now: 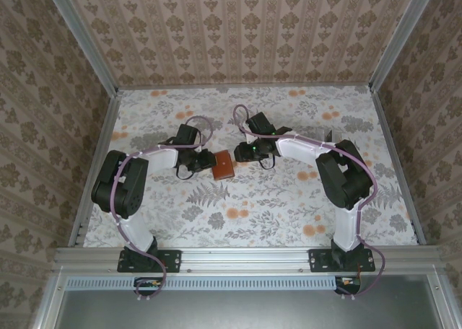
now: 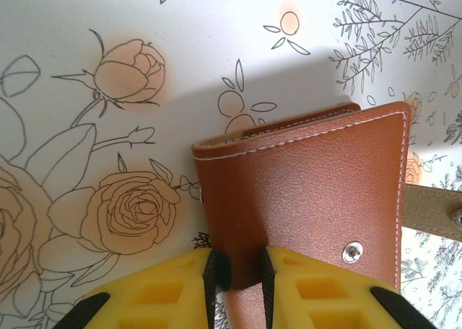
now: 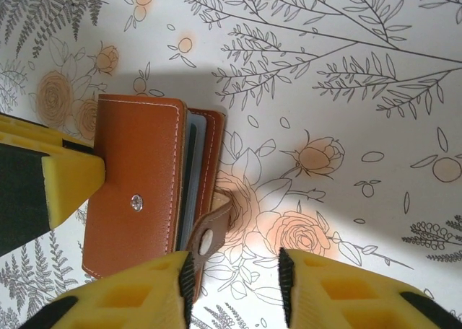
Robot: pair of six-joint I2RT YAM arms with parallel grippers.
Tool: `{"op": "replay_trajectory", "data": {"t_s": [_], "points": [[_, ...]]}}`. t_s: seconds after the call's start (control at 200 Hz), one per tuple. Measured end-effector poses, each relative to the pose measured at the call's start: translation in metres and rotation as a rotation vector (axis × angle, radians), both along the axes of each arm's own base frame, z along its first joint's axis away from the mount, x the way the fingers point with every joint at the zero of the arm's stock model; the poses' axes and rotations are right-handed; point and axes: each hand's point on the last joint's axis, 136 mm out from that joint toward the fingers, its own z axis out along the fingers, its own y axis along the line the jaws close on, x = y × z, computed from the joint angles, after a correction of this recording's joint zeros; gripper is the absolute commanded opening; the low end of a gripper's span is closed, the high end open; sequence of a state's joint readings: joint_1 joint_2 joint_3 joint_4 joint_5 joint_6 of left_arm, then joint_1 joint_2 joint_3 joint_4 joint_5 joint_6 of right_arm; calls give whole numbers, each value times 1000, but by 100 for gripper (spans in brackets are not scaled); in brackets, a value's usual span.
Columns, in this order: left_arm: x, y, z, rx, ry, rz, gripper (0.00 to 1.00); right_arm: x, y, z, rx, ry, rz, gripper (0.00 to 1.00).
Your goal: Put the credit cards into the card holder
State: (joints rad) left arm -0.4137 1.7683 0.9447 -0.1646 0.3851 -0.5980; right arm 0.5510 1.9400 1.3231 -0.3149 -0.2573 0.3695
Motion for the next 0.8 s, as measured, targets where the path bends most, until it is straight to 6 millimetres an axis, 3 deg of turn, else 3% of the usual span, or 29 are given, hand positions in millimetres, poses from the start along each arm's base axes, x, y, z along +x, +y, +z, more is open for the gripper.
{"op": "replay_trajectory", "data": {"t_s": [0.165,0.3,0.8], "points": [[0,0,0,1,2,0,24,-1,1,0,6,4,5,27],[0,-1,0,2,4,-2,24,-3,3,0,21,16,6,36],[1,-3,-1,2,6,-6,24,0,13,7,70,18,14,38]]}}
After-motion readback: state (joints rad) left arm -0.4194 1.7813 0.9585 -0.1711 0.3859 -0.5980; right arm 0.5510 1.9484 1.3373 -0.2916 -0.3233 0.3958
